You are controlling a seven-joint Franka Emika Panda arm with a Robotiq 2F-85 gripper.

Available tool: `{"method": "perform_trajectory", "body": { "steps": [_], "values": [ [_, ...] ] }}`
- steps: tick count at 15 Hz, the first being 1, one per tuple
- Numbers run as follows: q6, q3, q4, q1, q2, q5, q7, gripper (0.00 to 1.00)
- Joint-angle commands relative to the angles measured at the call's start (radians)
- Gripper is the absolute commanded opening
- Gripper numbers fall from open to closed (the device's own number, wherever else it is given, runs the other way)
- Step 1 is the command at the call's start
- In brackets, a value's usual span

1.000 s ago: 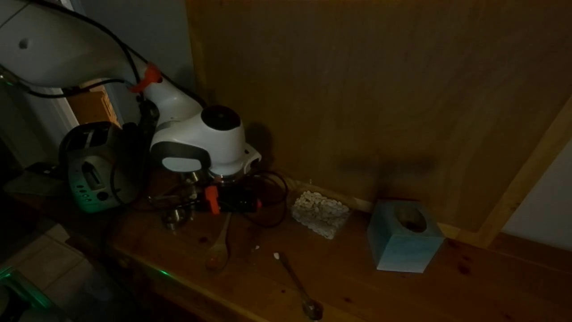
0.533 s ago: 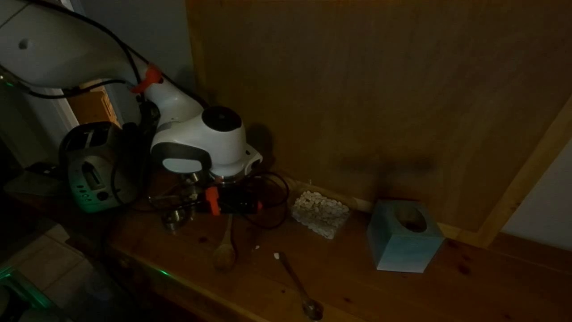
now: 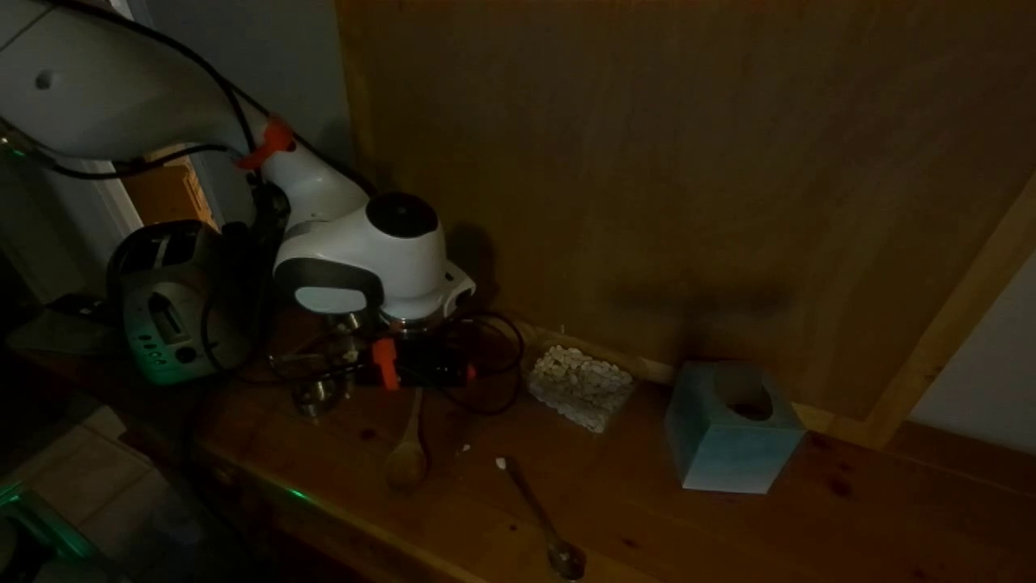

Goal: Put the orange object on the spoon, then drop it into the pot

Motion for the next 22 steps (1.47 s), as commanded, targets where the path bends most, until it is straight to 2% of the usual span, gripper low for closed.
{"method": "perform_trajectory", "body": {
  "steps": [1, 5, 7, 10, 11, 13, 17, 19, 20, 21, 22],
  "values": [
    [0.004, 0.005, 0.018, -0.014, 0.017, -0.038, 0.028, 0.59],
    [0.004, 0.003, 0.020, -0.020, 0.017, -0.049, 0.036, 0.88],
    [0.003, 0.001, 0.021, -0.024, 0.017, -0.056, 0.039, 0.90],
    [0.005, -0.002, 0.023, -0.030, 0.018, -0.065, 0.041, 0.77],
    [0.005, -0.003, 0.024, -0.031, 0.019, -0.069, 0.042, 0.56],
    [0.007, -0.004, 0.026, -0.034, 0.022, -0.079, 0.045, 0.50],
    [0.009, -0.003, 0.026, -0.038, 0.030, -0.090, 0.048, 0.20],
    [0.010, -0.002, 0.028, -0.040, 0.033, -0.094, 0.050, 0.08],
    [0.010, -0.002, 0.031, -0.041, 0.034, -0.096, 0.052, 0.29],
    [0.011, -0.002, 0.031, -0.042, 0.035, -0.098, 0.054, 0.43],
    [0.010, -0.002, 0.031, -0.042, 0.034, -0.101, 0.058, 0.47]
  ]
}}
